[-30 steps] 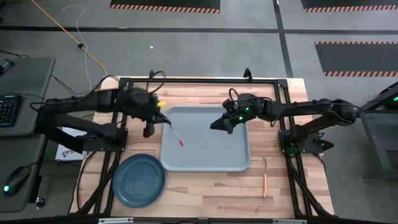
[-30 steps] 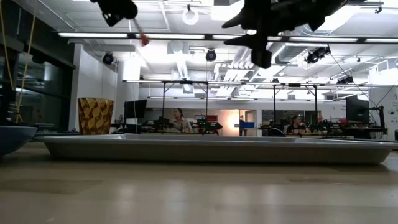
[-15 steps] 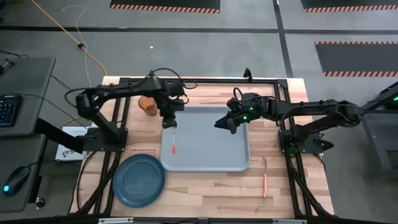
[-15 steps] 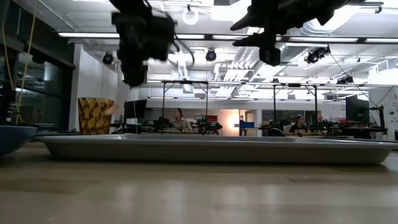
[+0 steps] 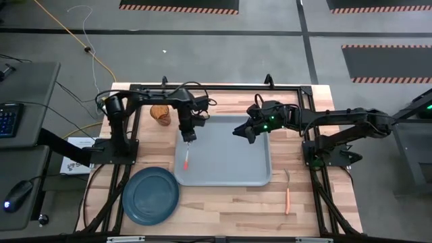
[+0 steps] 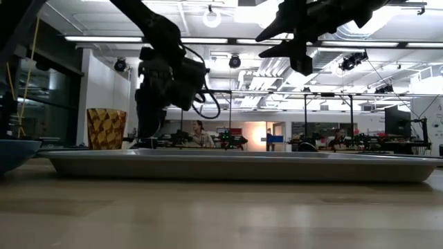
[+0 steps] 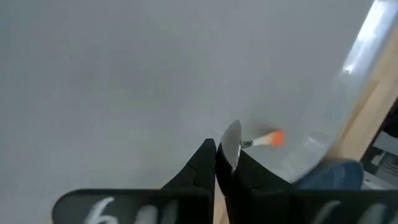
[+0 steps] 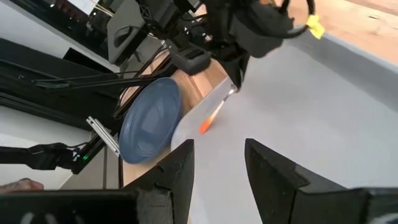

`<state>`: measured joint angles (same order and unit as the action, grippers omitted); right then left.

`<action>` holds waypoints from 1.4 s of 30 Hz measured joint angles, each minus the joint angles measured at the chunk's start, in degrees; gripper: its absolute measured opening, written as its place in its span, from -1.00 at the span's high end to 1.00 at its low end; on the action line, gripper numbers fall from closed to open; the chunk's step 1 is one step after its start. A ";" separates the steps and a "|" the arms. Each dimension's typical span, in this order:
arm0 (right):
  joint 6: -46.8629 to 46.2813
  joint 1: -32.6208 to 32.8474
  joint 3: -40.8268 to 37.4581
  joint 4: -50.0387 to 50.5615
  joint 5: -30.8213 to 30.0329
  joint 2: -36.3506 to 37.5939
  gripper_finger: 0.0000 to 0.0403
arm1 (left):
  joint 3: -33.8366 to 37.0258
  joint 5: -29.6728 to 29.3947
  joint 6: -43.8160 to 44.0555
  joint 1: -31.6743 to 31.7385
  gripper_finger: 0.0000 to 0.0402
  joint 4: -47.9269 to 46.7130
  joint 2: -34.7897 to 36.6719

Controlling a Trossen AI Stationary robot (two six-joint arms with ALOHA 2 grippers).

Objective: Pick and place plate/cup/fork/spoon on tray
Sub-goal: Put the orange spoon on the gray tray

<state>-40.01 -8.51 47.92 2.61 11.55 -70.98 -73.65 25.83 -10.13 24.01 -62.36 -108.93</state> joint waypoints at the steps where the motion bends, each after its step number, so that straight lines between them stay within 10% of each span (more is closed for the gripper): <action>1: 0.00 0.00 0.00 0.00 -0.23 0.00 0.34 | 0.00 0.01 0.34 0.00 0.99 0.59 -0.56; 42: 0.37 0.00 -0.02 0.15 -2.68 -0.04 0.34 | 0.11 -7.71 5.60 3.66 0.41 5.35 1.71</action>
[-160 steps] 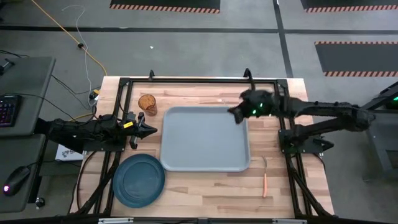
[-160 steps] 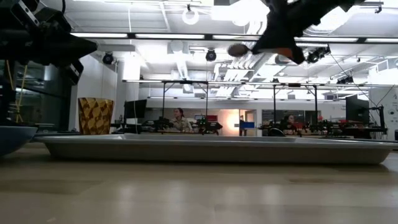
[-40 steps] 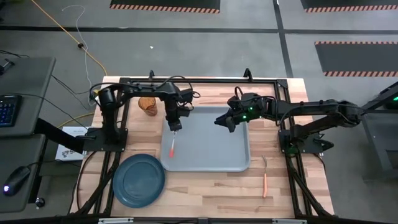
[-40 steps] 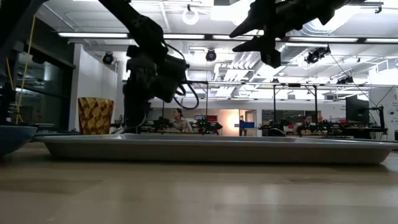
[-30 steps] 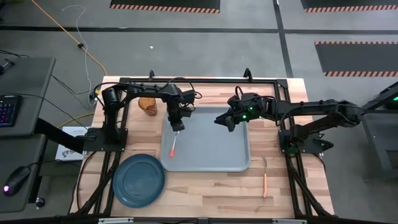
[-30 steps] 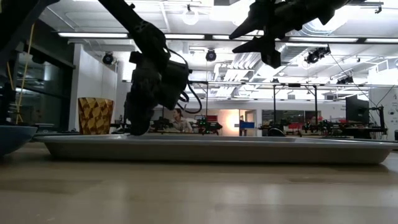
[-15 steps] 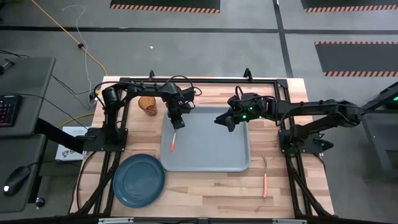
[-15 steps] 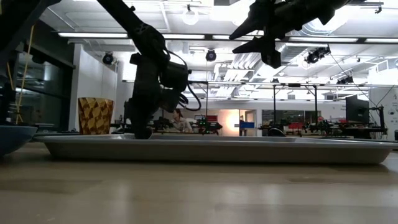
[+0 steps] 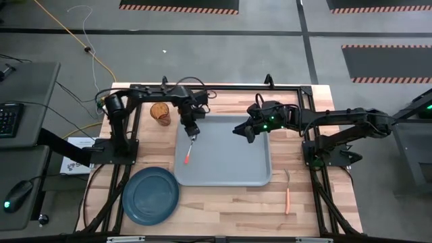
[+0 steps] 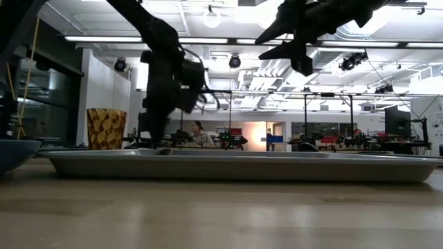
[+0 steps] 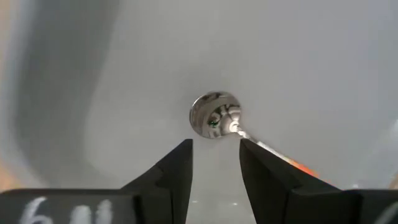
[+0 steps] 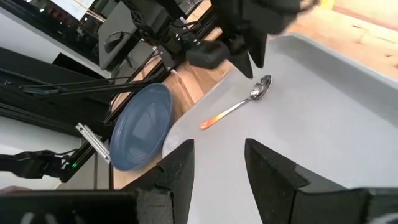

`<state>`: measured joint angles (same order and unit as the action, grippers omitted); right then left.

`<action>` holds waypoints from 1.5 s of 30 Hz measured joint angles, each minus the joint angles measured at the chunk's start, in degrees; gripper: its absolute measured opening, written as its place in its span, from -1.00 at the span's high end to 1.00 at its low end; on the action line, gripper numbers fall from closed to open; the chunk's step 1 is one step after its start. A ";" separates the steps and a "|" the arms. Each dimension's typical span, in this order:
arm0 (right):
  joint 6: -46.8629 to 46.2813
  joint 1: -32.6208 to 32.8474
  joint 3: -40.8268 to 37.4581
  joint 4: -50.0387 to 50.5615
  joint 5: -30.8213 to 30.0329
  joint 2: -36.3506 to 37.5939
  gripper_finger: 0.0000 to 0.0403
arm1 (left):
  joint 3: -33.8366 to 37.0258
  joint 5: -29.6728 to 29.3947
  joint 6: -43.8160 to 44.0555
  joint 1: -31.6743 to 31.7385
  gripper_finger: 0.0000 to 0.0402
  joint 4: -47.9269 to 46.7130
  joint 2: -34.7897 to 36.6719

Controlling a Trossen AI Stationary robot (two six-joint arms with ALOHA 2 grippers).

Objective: Pick and place plate/cup/fork/spoon on tray
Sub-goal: Put the orange spoon on the gray tray

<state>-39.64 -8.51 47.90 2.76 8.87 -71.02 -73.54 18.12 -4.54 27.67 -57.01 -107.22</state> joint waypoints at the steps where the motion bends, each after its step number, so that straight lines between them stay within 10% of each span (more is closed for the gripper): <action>1: 0.09 0.00 0.00 -0.03 -0.23 0.00 0.34 | 0.00 0.05 -0.02 0.31 0.42 0.10 1.14; 12: 2.57 0.00 -0.04 -3.24 -1.19 0.32 0.34 | -0.06 -0.37 -3.70 -6.95 0.97 19.34 8.26; 18: 2.63 0.00 -0.07 -4.83 -0.88 1.40 0.34 | -0.05 -9.60 -6.99 -13.77 0.99 21.20 2.49; 45: 2.61 0.00 -0.07 -4.73 -1.82 1.40 0.34 | 12.68 -10.56 -15.47 -8.75 1.00 25.90 3.13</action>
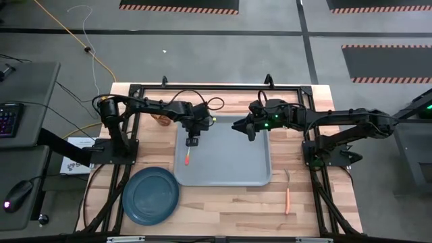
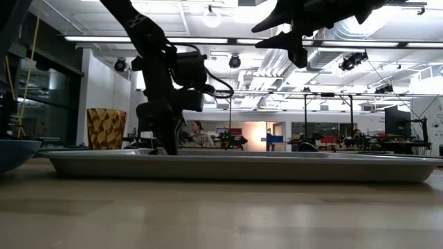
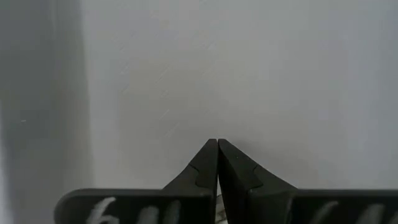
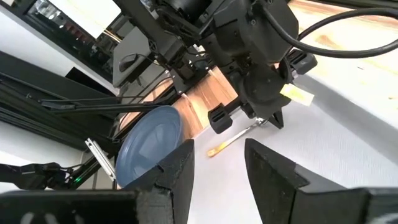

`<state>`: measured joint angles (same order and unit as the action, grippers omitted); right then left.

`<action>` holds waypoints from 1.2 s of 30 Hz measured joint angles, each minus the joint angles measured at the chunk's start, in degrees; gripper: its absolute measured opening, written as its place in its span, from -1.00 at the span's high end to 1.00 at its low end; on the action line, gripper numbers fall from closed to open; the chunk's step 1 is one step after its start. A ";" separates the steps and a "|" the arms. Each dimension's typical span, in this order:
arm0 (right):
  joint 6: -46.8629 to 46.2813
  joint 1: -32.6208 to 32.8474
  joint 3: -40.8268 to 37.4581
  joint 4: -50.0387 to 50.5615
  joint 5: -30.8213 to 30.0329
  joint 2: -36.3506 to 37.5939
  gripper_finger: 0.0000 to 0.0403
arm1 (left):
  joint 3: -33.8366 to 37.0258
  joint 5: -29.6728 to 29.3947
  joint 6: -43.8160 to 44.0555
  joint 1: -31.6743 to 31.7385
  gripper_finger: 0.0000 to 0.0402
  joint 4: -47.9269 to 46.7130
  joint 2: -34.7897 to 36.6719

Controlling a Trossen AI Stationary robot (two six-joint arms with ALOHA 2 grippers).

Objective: Pick and place plate/cup/fork/spoon on tray
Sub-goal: Put the orange spoon on the gray tray, then put the blue plate on the gray tray

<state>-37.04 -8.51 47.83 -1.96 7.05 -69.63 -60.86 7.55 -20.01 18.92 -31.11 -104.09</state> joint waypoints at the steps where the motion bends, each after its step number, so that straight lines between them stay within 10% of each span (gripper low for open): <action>1: 0.00 0.00 0.00 0.01 0.00 0.00 0.34 | 0.00 -0.63 -0.41 0.02 1.00 -0.01 0.00; 12: 1.55 -0.02 0.00 0.01 -0.19 0.00 0.34 | -0.02 -2.79 0.04 2.08 1.00 -0.44 6.81; 27: 4.11 -0.13 0.04 5.76 4.62 0.00 0.34 | 13.49 -2.43 29.16 -5.21 1.00 26.01 40.31; 36: 7.26 -0.09 0.04 10.96 6.97 0.00 0.34 | 6.26 1.10 31.99 -16.32 0.82 3.36 45.94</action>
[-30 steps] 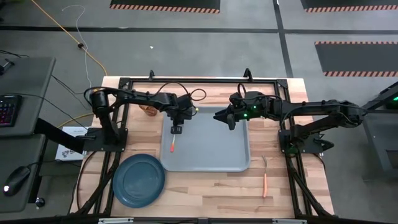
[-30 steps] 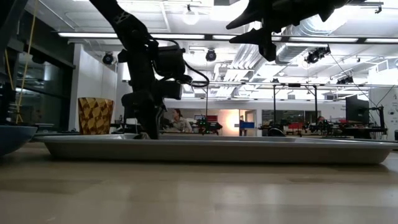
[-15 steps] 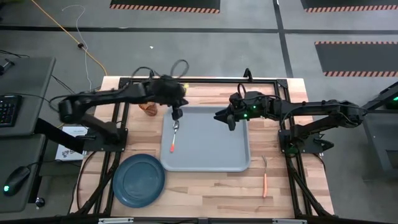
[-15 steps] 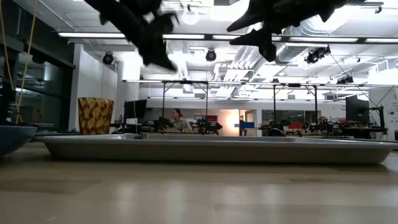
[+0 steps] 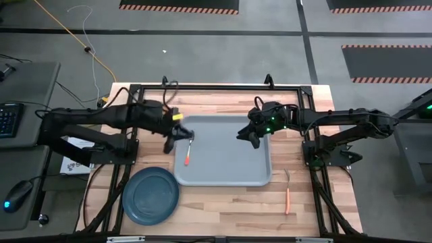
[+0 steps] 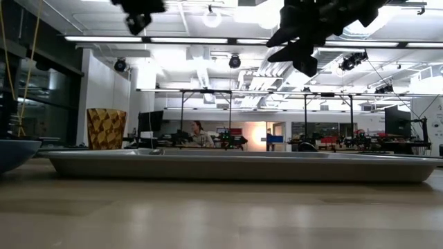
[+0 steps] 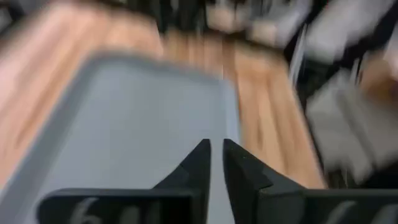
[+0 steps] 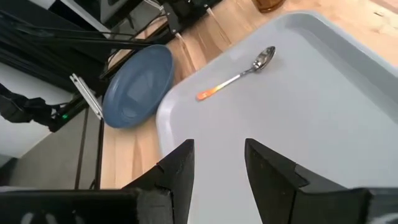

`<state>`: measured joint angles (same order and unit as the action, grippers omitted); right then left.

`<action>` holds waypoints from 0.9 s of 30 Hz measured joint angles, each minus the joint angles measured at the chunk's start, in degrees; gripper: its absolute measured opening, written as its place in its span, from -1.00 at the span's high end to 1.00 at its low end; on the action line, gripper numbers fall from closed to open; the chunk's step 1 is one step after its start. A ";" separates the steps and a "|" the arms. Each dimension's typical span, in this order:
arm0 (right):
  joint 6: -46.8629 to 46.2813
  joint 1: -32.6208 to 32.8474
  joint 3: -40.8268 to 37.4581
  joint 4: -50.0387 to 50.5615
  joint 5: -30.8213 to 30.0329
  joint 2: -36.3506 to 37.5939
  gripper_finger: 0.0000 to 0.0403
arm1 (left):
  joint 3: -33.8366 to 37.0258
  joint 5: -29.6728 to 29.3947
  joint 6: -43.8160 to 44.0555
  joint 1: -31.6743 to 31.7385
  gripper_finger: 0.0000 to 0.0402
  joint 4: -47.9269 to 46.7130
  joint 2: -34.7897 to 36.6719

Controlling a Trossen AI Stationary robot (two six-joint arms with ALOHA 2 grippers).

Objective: Pick and place plate/cup/fork/spoon on tray
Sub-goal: Put the blue plate on the gray tray

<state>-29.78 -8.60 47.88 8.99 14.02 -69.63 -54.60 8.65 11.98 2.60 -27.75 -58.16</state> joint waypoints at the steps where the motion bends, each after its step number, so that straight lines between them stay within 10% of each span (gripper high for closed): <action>1: 0.14 0.00 0.00 0.02 0.00 0.00 0.34 | -1.84 0.01 -1.38 -1.00 0.75 -5.05 -0.79; 9: -0.25 0.00 0.02 1.03 -0.26 0.00 0.34 | -5.09 5.62 -9.52 -9.40 0.10 -33.64 -5.67; 16: -1.71 0.00 0.02 0.99 -2.01 0.02 0.34 | 5.74 6.20 -12.67 -12.95 -0.23 -27.55 -8.66; 27: -3.40 0.01 0.04 1.12 -3.47 0.02 0.34 | 12.98 6.22 -13.69 -12.90 -0.23 -19.17 -17.38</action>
<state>-33.18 -8.59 47.92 10.12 10.55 -69.60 -41.62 14.87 -1.72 -10.31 -46.92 -75.54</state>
